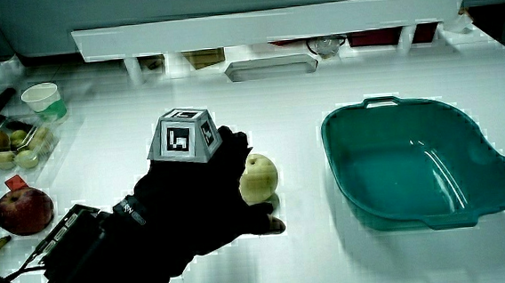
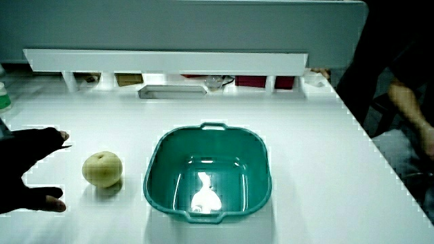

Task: Pick pear from desk

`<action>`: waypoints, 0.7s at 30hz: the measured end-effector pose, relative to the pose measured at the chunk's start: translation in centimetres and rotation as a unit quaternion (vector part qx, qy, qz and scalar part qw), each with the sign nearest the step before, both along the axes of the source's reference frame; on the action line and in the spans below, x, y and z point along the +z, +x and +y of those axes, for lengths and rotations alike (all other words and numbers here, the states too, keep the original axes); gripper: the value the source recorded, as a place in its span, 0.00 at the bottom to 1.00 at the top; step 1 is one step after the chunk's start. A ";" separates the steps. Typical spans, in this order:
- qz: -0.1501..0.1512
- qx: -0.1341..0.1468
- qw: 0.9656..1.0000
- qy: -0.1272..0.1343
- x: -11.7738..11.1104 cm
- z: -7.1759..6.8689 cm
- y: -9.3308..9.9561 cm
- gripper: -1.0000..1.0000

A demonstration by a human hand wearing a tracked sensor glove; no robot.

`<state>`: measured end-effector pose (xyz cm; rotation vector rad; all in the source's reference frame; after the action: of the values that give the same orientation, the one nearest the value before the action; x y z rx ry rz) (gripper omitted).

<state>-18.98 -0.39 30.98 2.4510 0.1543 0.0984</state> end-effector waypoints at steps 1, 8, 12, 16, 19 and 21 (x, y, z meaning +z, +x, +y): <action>-0.008 0.005 1.000 0.016 0.5 -0.4 -0.3 0.50; 0.041 -0.045 0.995 -0.083 0.7 -3.7 0.7 0.50; 0.003 -0.067 0.992 -0.109 5.3 -5.5 -1.3 0.50; 0.056 -0.049 0.985 -0.158 5.3 -6.8 -0.1 0.50; 0.035 -0.078 0.982 -0.171 6.6 -7.9 -0.3 0.50; 0.053 -0.079 0.981 -0.166 6.7 -8.4 0.0 0.50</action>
<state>-18.94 -8.76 37.65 2.1252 0.0198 -0.1204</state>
